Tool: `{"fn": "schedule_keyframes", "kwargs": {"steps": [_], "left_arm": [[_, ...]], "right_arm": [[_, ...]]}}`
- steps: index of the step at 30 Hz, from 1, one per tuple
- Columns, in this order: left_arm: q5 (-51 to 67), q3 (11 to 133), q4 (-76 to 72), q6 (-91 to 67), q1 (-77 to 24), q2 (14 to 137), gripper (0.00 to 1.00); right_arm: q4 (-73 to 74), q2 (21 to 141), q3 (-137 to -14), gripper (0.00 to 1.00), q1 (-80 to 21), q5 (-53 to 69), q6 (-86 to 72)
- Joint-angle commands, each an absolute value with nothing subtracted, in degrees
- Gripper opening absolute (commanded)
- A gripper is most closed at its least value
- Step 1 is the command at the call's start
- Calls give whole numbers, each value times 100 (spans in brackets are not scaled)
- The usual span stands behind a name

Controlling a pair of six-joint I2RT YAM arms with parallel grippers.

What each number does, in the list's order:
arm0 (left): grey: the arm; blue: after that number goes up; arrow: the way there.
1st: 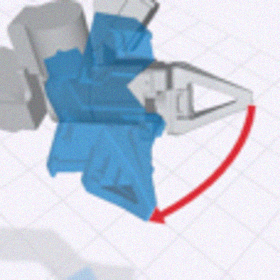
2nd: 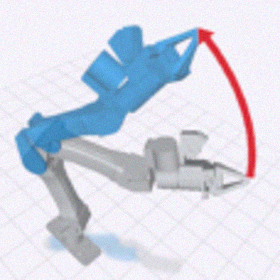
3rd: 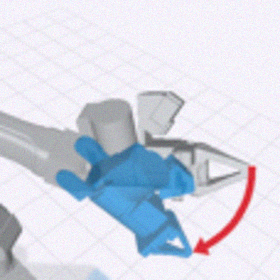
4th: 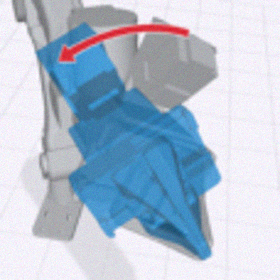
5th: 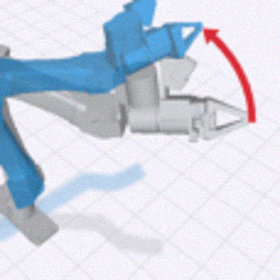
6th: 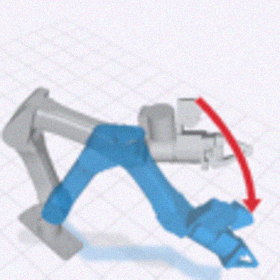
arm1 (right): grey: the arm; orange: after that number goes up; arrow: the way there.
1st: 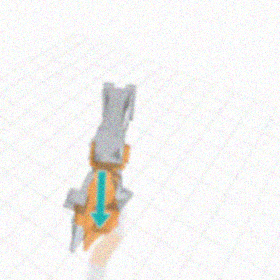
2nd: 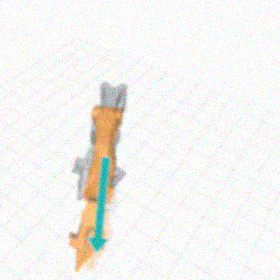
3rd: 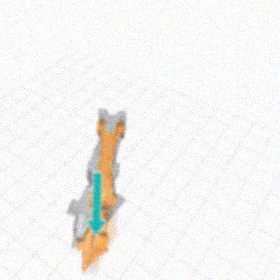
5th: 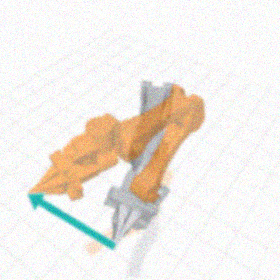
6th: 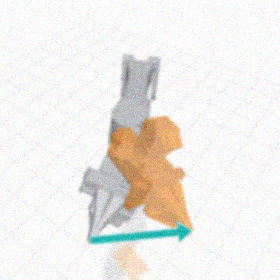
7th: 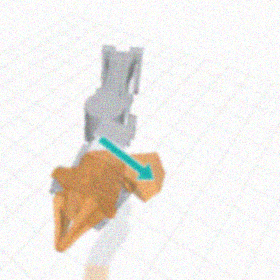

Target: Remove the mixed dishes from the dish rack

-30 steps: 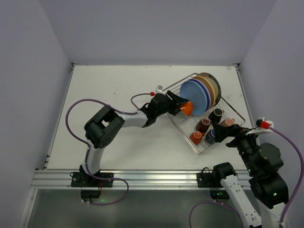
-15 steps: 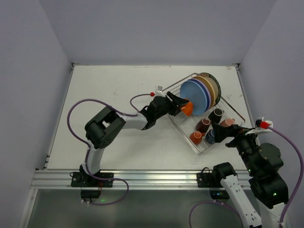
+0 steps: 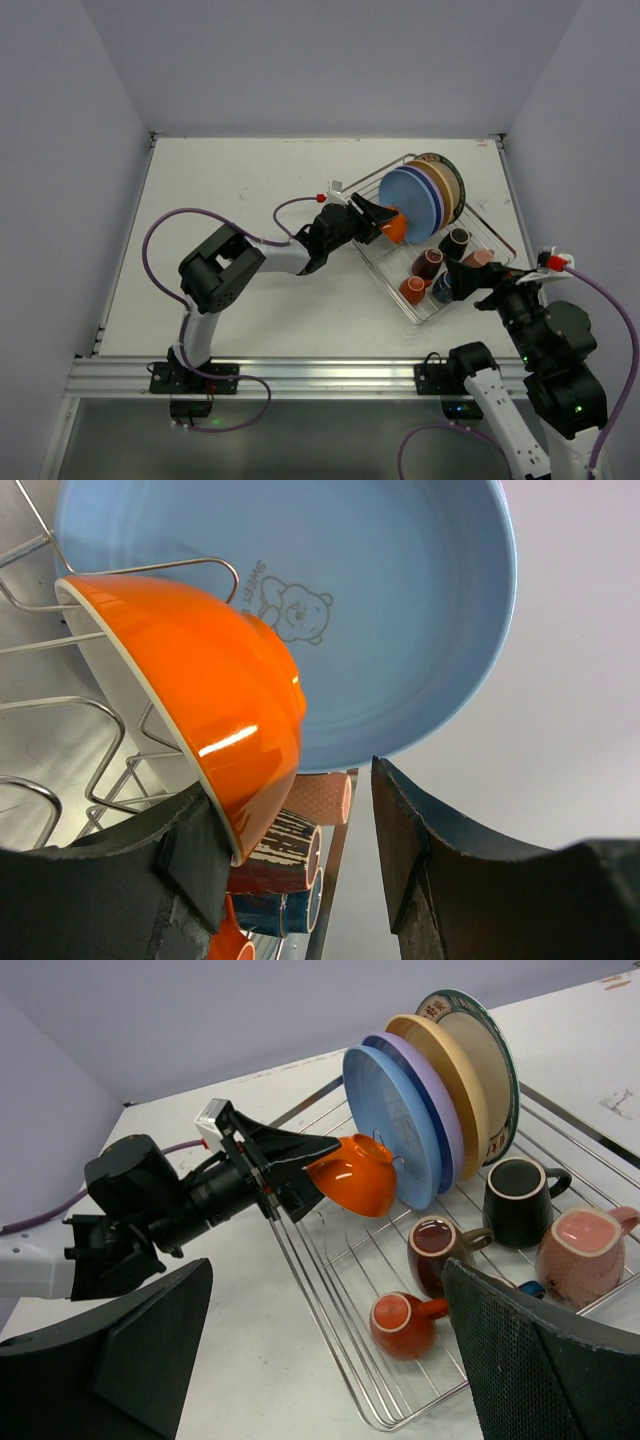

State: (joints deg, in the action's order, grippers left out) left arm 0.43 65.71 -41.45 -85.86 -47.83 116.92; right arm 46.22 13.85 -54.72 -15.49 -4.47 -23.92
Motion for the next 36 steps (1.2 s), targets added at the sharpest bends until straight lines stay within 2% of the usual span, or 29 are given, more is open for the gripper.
{"fn": "schedule_keyframes", "kwargs": {"steps": [1, 29, 36], "left_arm": [[-176, 6706, -5484, -8367, -4799, 11180, 57], [-167, 6653, -5678, -8385, -4799, 11153, 56], [-193, 6662, -5660, -8341, -4816, 11145, 52]], "right_arm": [[4438, 1450, -5511, 99, -1556, -325, -2276], [4474, 1503, -5528, 99, -1564, -132, -2250], [4465, 1547, -5484, 99, -1564, -26, -2232]]}}
